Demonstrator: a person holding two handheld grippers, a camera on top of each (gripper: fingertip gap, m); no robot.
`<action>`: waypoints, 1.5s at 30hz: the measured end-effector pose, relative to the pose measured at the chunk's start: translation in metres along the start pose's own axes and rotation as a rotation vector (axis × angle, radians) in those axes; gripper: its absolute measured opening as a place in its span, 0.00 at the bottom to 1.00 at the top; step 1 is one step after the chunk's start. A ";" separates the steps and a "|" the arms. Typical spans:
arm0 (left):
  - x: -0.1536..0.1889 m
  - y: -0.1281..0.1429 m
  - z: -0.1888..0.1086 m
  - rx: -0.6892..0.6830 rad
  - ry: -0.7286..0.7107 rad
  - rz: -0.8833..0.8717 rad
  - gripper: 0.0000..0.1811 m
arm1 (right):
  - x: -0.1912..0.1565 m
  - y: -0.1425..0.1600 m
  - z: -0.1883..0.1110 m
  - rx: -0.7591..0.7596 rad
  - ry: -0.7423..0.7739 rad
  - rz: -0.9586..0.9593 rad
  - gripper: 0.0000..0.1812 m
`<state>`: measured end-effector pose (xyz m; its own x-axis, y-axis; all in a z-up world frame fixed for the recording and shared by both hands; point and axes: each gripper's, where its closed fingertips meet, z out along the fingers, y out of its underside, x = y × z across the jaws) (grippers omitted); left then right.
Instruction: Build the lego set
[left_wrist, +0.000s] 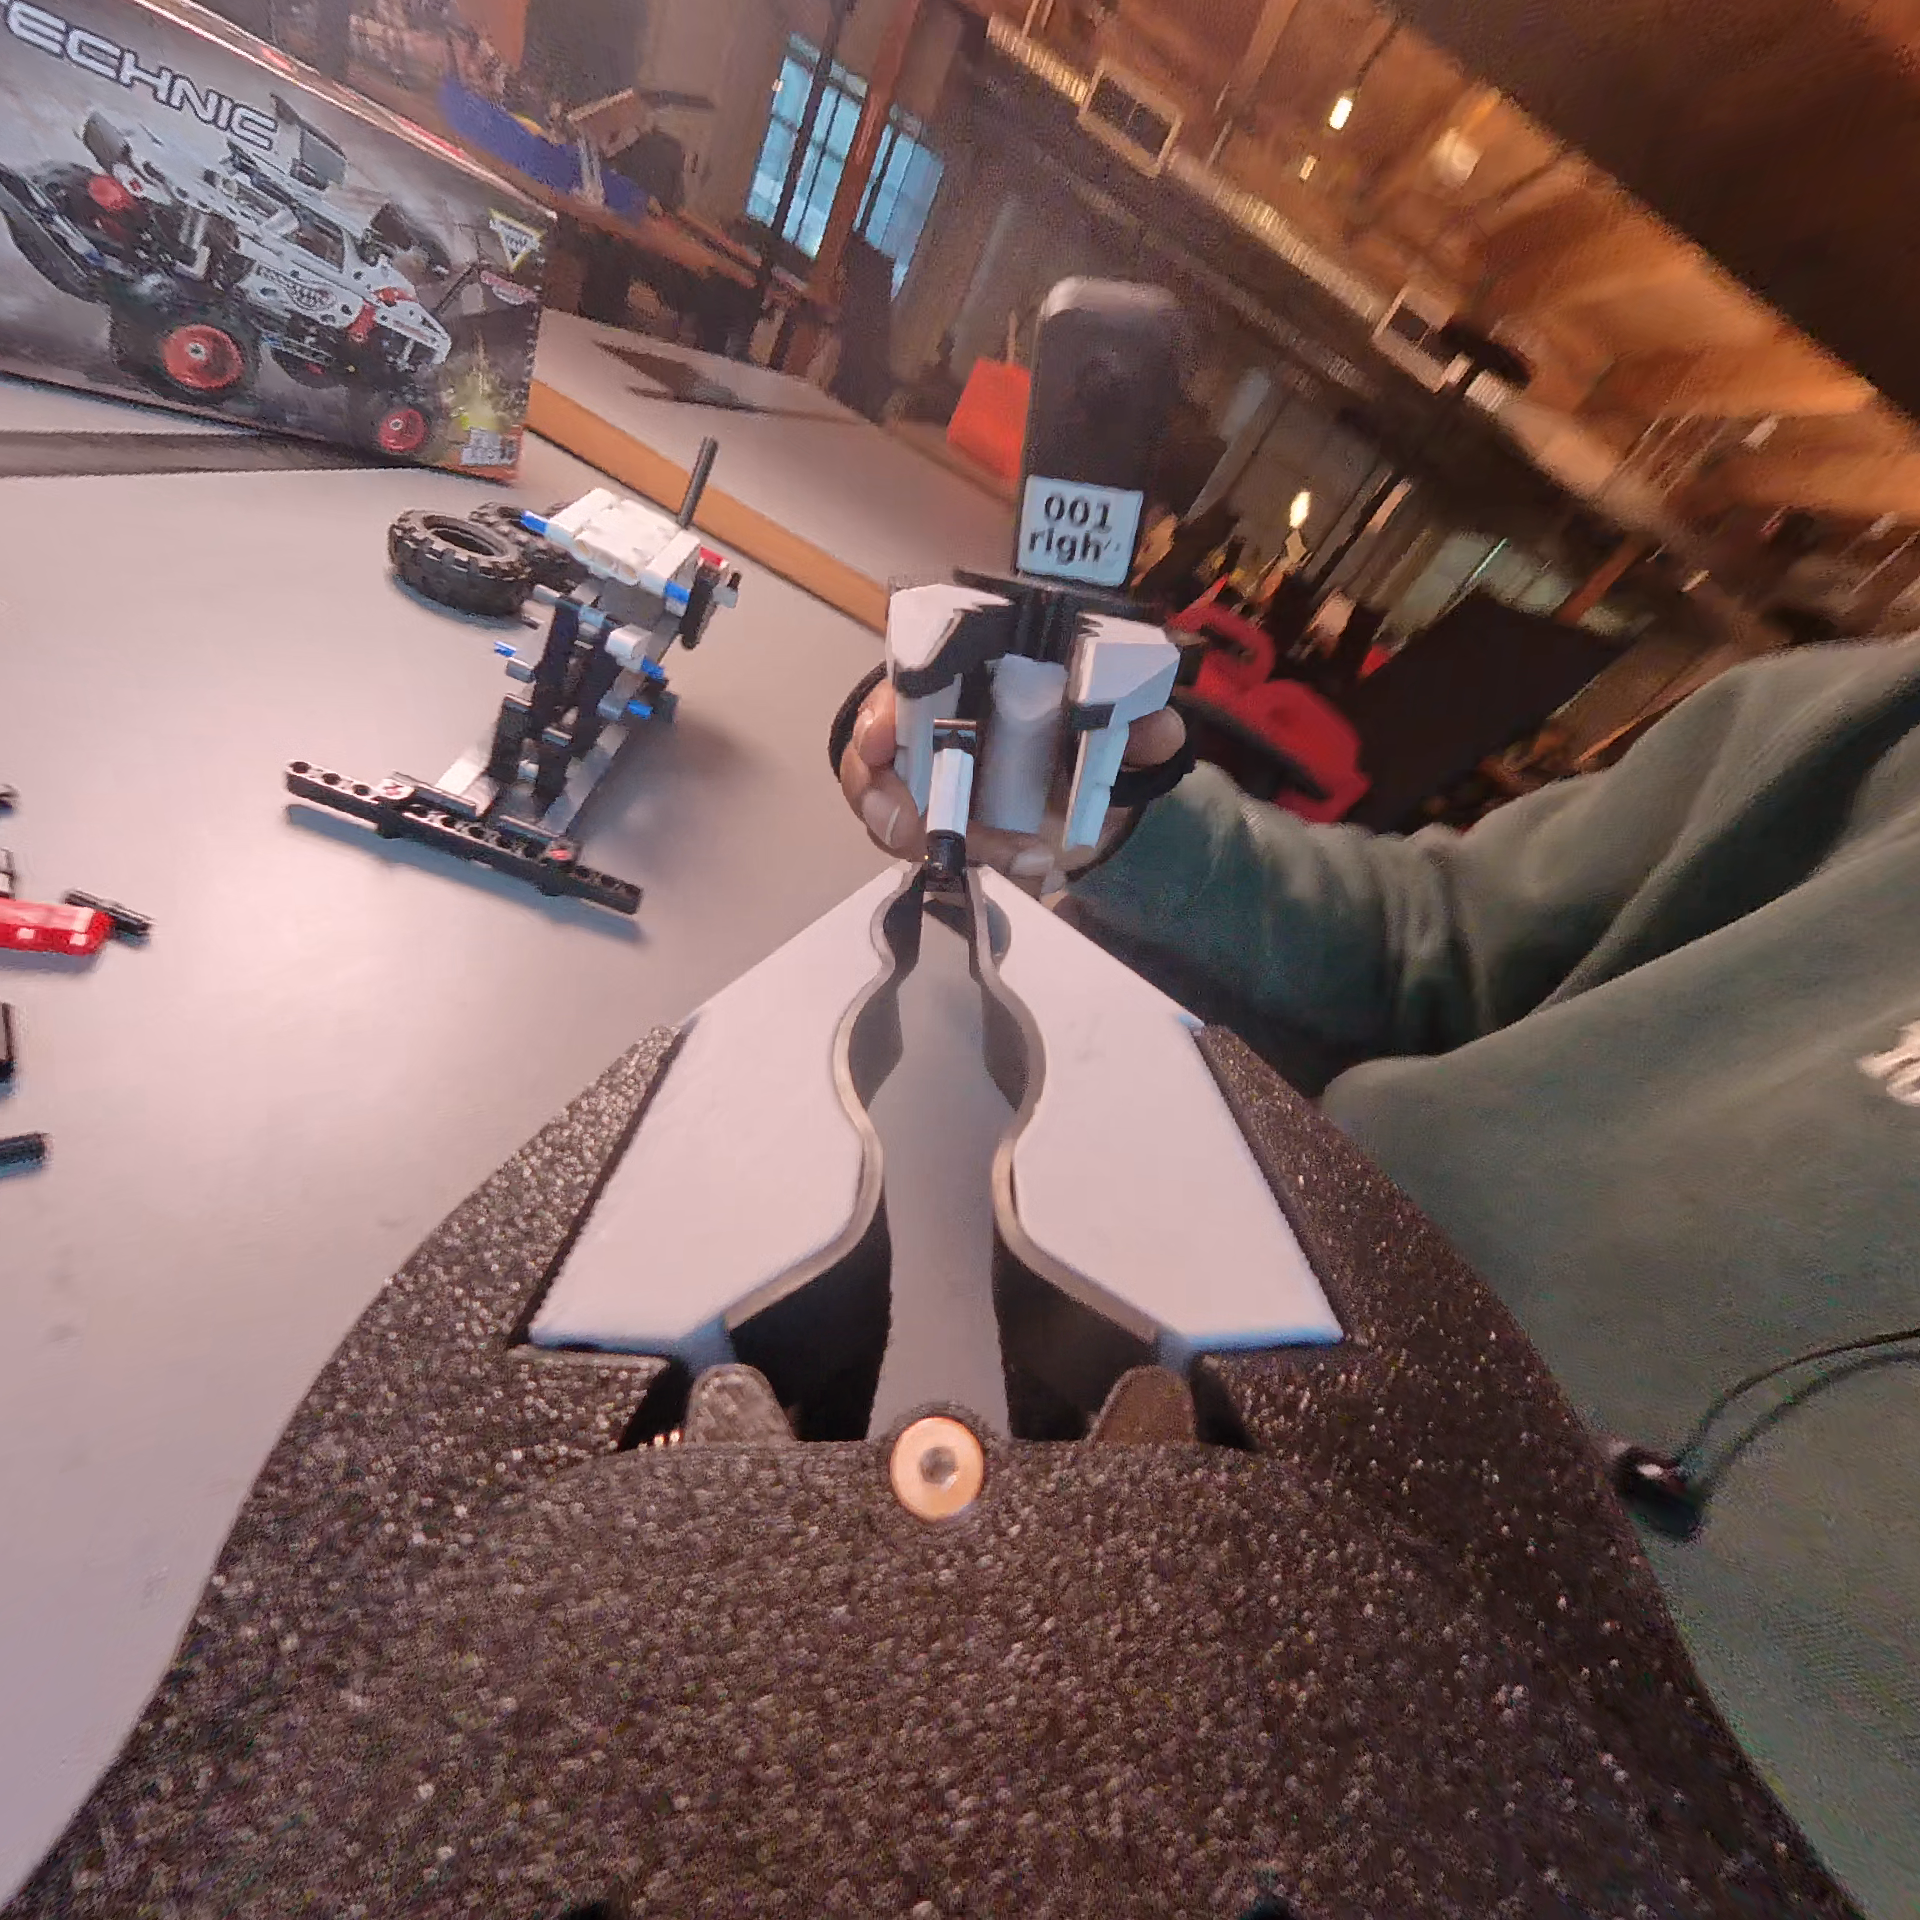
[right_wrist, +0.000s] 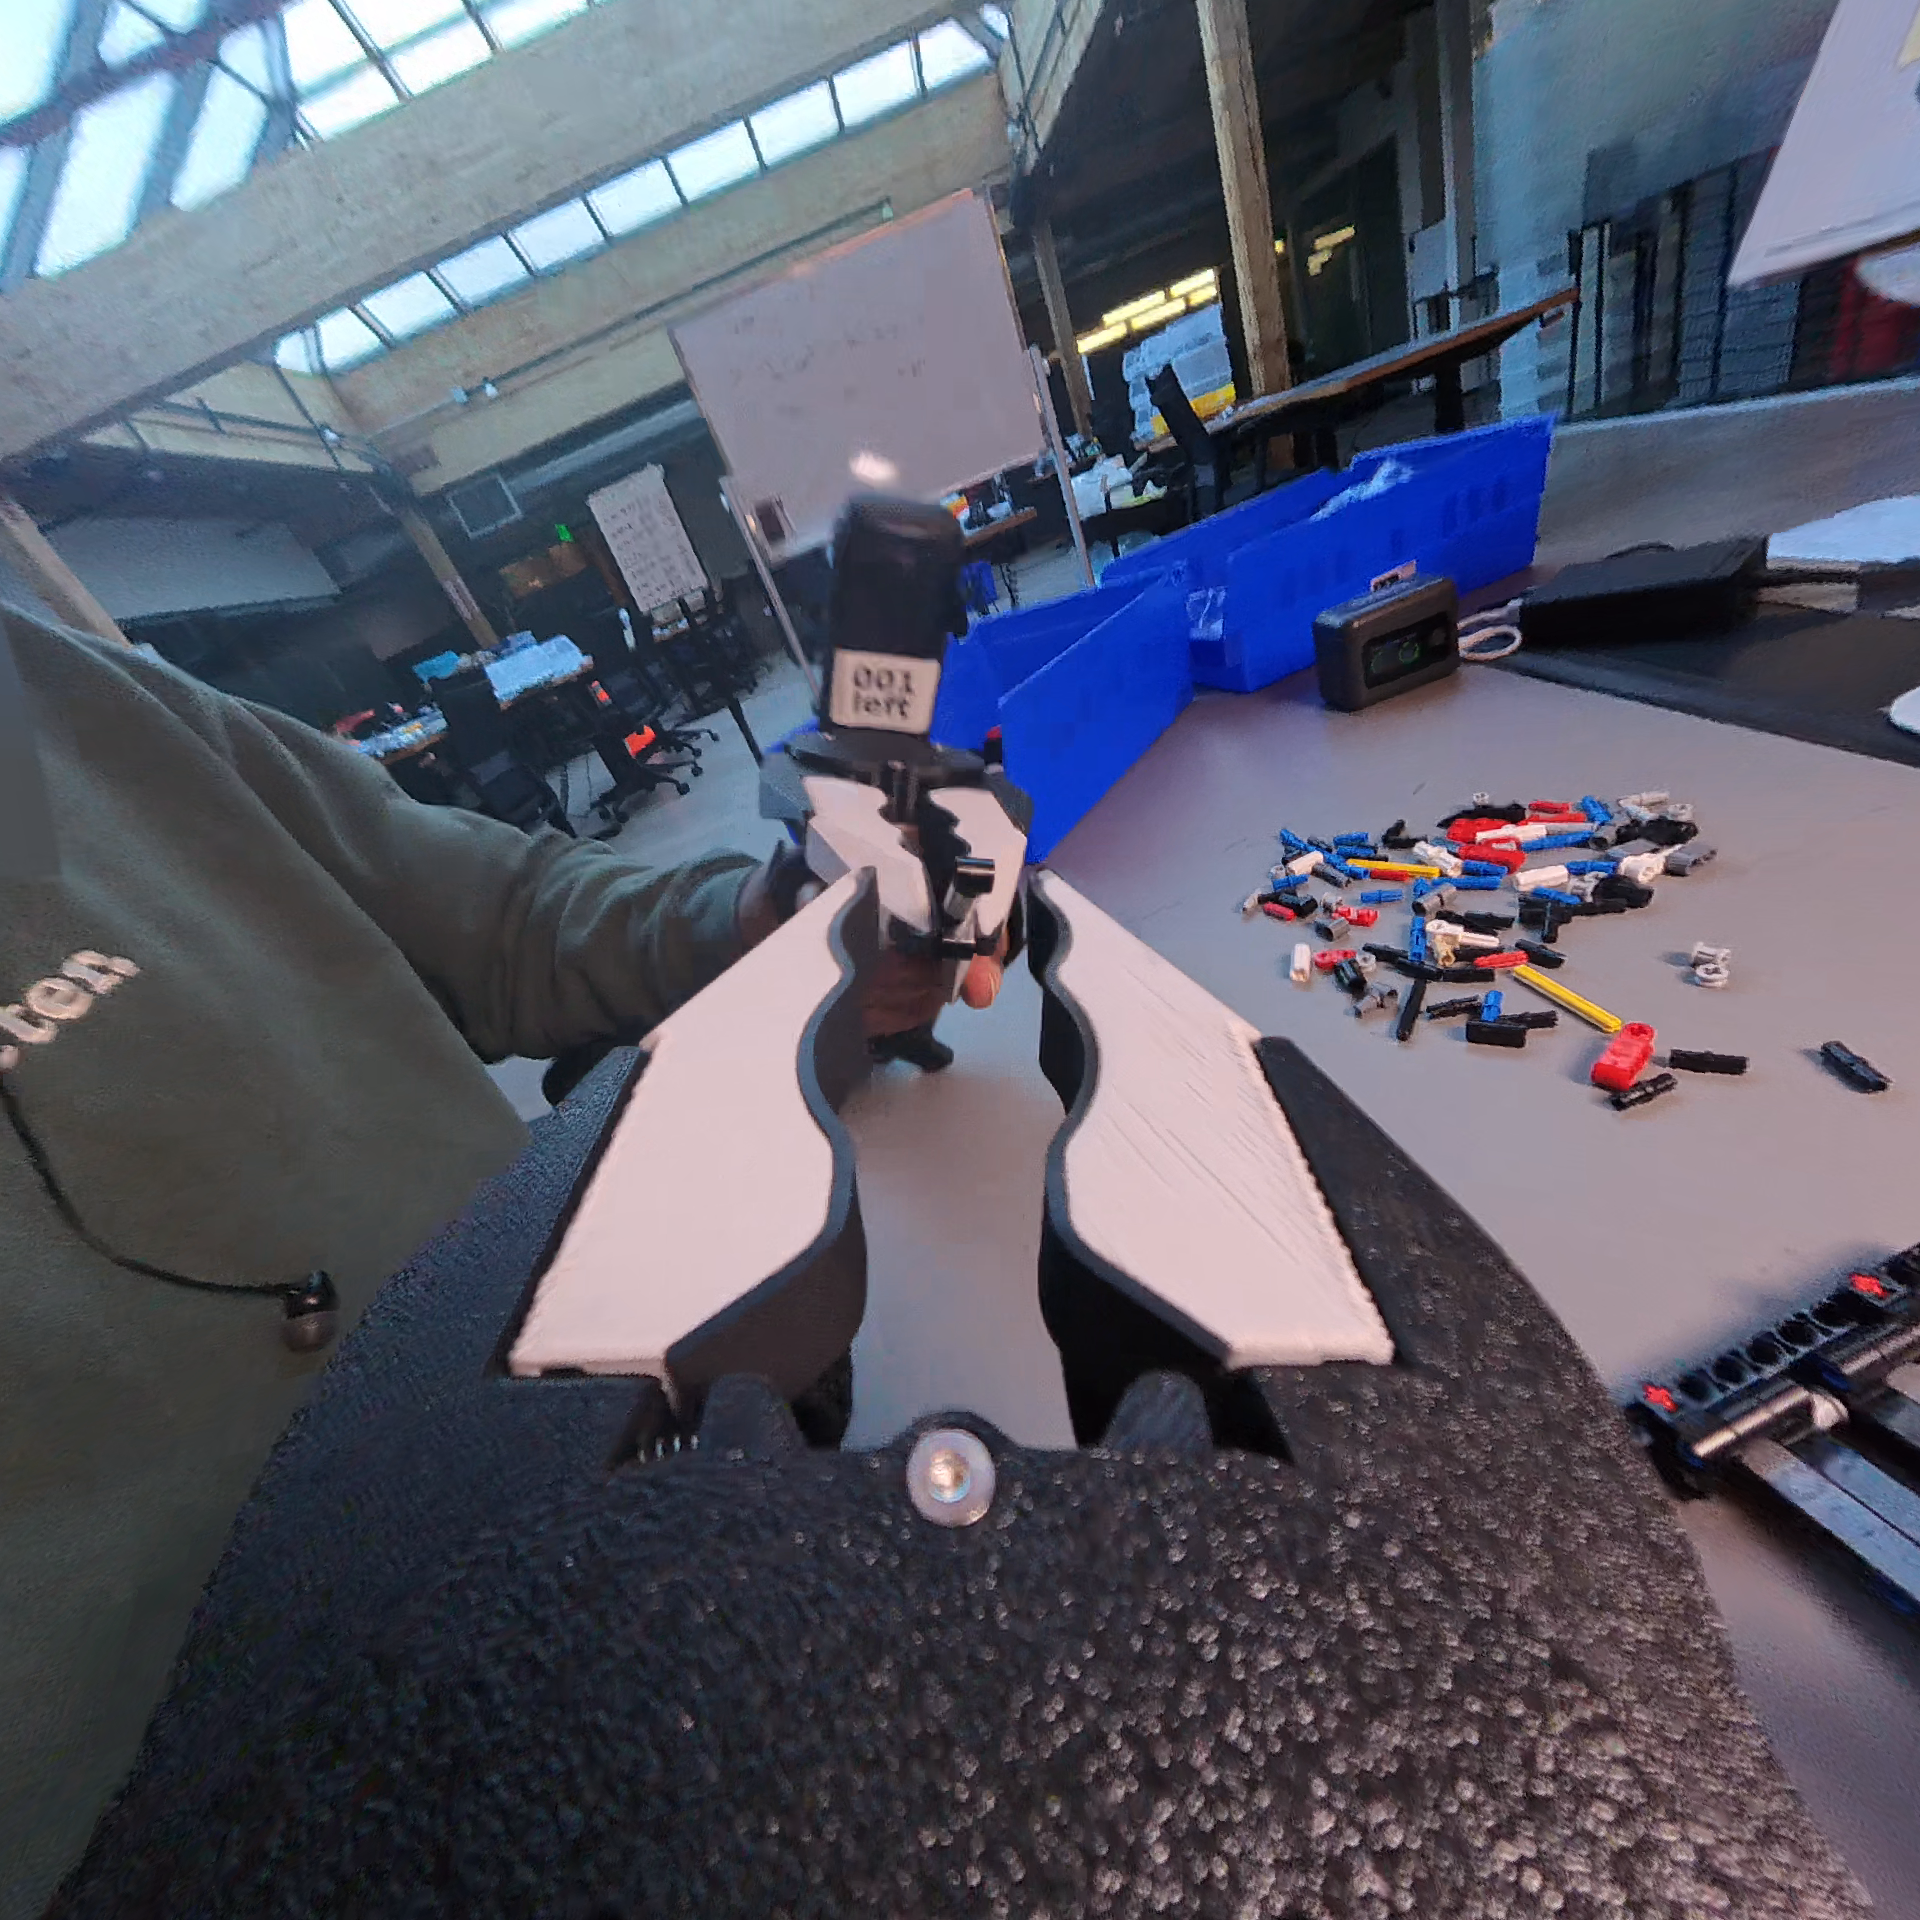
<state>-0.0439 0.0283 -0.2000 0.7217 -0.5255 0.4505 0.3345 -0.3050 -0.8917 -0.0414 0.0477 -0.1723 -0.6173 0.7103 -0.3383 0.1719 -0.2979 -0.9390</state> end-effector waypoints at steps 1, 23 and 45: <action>0.000 -0.006 -0.003 0.042 0.034 -0.070 0.04 | -0.001 -0.013 -0.008 0.054 -0.015 0.022 0.15; -0.064 -0.004 0.098 -0.164 -0.153 0.168 0.04 | 0.145 -0.007 -0.169 -0.912 0.546 -0.809 0.28; -0.049 -0.019 0.033 -0.130 -0.188 0.100 0.04 | 0.139 0.023 -0.114 -1.244 0.192 -0.307 0.25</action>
<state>-0.0657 0.0862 -0.2070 0.8514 -0.4049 0.3335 0.1840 -0.3648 -0.9127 -0.0361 0.2121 -0.2483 -0.6571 0.7538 -0.0066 0.7017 0.6085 -0.3706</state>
